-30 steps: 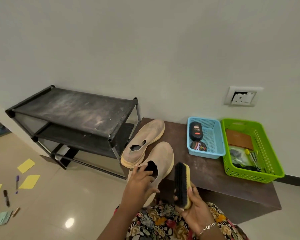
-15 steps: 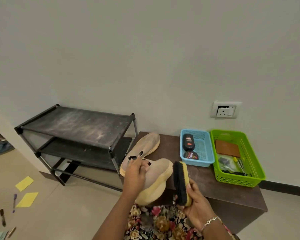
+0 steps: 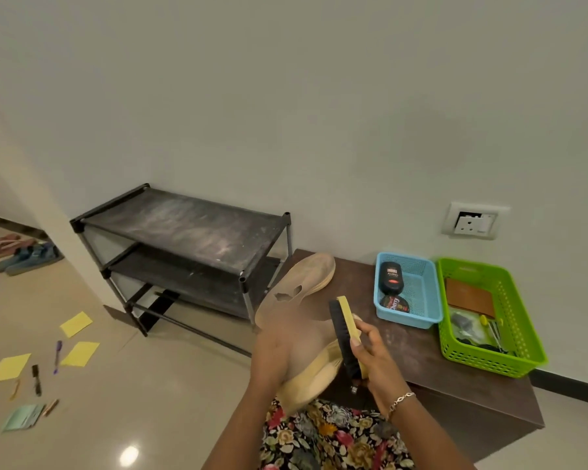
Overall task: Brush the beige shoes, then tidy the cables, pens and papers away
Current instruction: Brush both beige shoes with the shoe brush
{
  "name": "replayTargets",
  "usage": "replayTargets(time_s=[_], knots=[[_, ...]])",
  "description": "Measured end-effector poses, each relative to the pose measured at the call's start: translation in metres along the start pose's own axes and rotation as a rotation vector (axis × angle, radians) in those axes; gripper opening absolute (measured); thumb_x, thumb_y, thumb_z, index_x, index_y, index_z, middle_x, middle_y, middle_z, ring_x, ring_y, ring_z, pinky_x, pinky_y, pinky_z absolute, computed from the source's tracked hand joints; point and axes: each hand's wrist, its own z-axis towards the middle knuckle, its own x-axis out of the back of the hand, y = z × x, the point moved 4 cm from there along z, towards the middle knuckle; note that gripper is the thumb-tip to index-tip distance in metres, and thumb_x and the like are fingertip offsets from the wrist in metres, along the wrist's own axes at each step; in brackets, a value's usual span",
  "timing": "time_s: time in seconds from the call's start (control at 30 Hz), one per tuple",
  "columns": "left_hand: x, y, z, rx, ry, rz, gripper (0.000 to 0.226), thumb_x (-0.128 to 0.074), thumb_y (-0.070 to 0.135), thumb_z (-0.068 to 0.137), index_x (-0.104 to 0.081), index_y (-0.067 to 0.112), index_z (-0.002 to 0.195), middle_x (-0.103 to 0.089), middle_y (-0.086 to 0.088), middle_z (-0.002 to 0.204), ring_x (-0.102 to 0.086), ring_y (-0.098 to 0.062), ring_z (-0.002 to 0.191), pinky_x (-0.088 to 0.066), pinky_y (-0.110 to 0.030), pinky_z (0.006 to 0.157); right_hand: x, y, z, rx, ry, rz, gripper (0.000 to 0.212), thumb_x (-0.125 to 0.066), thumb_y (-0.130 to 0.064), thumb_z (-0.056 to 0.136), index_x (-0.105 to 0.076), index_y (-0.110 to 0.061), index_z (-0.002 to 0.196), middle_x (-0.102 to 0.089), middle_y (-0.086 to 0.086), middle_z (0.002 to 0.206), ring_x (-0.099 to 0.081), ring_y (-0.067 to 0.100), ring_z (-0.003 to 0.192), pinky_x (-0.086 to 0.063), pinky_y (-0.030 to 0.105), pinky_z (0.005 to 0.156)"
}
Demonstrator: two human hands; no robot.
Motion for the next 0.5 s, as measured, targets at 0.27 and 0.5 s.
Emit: replayTargets(time_s=[0.27,0.5], knots=[[0.018,-0.021,-0.009,0.095,0.098,-0.178,0.024,-0.049,-0.002,0.090,-0.063,0.014,0.079,-0.065,0.006,0.098,-0.055,-0.019,0.097,-0.042,-0.038,0.091,-0.018,0.001,0.010,-0.003,-0.046,-0.115,0.030,-0.041,-0.015,0.097,-0.042,-0.033,0.122,-0.054,0.006,0.111,-0.052,0.012,0.091,-0.043,0.026,0.068],[0.022,-0.030,-0.007,0.084,0.104,-0.177,0.024,-0.051,-0.002,0.089,-0.061,0.017,0.076,-0.060,-0.007,0.125,-0.041,-0.020,0.129,-0.031,-0.039,0.108,-0.022,0.003,0.016,0.027,-0.079,-0.200,0.033,-0.042,-0.014,0.097,-0.041,-0.027,0.127,-0.052,0.006,0.118,-0.051,0.008,0.093,-0.042,0.022,0.066]])
